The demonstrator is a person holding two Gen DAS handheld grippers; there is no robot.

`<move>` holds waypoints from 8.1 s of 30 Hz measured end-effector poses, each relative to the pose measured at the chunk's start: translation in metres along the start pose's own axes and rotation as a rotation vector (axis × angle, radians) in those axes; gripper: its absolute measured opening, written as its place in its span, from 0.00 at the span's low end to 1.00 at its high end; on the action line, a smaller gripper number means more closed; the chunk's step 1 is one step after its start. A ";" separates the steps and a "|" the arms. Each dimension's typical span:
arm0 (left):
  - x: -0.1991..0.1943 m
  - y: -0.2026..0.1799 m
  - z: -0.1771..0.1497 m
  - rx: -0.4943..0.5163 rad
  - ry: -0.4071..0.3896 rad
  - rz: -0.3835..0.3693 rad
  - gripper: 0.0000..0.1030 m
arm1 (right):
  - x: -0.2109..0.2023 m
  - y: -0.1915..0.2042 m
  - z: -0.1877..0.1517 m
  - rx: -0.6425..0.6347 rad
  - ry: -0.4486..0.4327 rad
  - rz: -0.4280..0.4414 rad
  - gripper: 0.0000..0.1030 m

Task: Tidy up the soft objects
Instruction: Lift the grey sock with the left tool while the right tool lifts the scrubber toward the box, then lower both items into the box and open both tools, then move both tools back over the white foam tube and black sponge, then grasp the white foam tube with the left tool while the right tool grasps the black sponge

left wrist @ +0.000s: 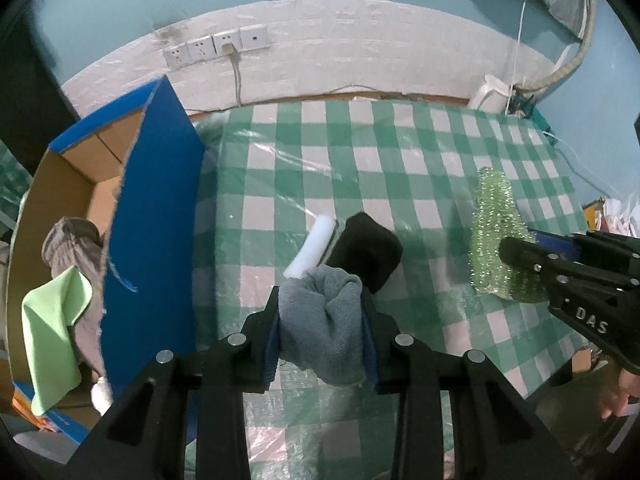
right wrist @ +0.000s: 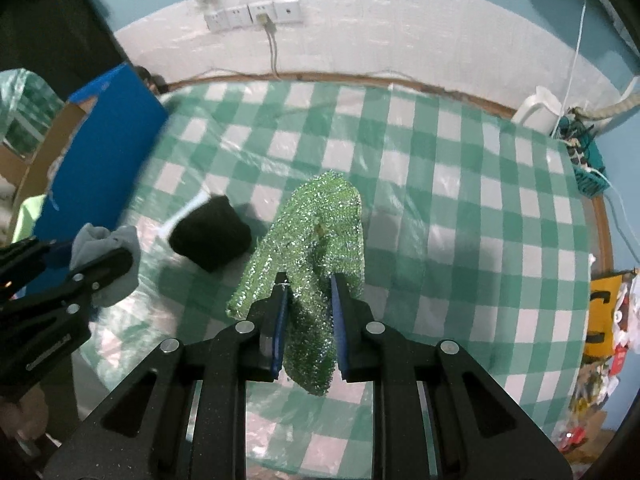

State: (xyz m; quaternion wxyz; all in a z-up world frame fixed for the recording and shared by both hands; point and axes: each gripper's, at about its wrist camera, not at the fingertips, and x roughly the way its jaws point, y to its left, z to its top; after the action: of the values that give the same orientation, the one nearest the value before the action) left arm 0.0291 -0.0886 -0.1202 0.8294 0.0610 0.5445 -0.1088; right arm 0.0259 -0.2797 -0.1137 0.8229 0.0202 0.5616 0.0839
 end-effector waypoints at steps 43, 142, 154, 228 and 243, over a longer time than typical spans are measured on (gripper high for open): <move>-0.075 0.078 0.009 -0.134 -0.171 0.067 0.33 | -0.049 0.106 0.056 -0.156 -0.148 0.126 0.18; -0.048 0.054 0.011 -0.073 -0.132 0.152 0.75 | -0.012 0.075 0.056 -0.039 -0.105 0.102 0.62; -0.015 0.019 0.016 0.008 -0.061 0.145 0.75 | 0.006 0.044 0.052 0.028 -0.062 0.085 0.64; 0.101 -0.015 0.049 0.040 0.121 0.029 0.55 | 0.076 -0.039 0.035 0.234 0.085 0.038 0.70; 0.084 -0.005 0.045 -0.014 0.089 0.007 0.10 | 0.082 -0.016 0.033 0.163 0.105 0.054 0.72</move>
State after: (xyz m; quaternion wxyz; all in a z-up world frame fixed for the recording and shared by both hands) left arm 0.0997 -0.1131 -0.1793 0.8053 0.0619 0.5812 -0.0992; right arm 0.0872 -0.2805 -0.1795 0.7854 0.0978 0.6082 0.0609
